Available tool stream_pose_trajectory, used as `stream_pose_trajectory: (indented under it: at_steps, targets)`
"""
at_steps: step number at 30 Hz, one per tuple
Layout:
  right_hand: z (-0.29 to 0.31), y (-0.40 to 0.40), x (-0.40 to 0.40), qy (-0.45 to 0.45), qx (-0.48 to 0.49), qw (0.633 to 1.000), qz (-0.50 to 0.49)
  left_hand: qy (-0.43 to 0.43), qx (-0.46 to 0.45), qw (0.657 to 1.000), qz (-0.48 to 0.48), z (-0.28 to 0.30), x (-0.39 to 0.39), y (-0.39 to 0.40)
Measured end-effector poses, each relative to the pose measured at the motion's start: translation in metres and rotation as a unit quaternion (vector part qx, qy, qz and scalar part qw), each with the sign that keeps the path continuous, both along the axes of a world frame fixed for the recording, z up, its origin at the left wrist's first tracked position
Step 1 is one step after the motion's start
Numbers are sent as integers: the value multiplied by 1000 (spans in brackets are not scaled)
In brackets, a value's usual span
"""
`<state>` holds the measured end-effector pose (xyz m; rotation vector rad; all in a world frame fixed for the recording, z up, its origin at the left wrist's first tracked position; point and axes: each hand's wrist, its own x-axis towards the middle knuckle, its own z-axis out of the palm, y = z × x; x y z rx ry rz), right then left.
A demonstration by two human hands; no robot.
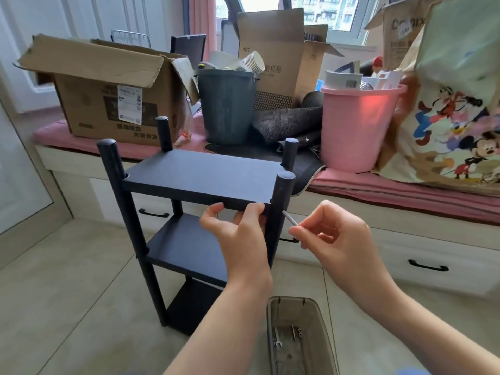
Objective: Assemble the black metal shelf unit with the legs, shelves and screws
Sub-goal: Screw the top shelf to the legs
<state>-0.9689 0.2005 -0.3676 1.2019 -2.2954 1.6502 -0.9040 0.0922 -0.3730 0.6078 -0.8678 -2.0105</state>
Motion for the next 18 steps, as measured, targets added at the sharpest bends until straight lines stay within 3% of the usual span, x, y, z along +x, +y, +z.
stream_pose_trajectory:
  at_steps: [7,13,18]
  targets:
    - [11,-12,-3,-7,-11,1000,15,23,70,997,-28,0,-4,-8]
    - [9,-22,-4,-15,3,1000,12,-17,4,997,-73,-3,-6,-15]
    - [-2,-14,4,-37,-48,998,32,-17,4,997,-80,0,-9,-13]
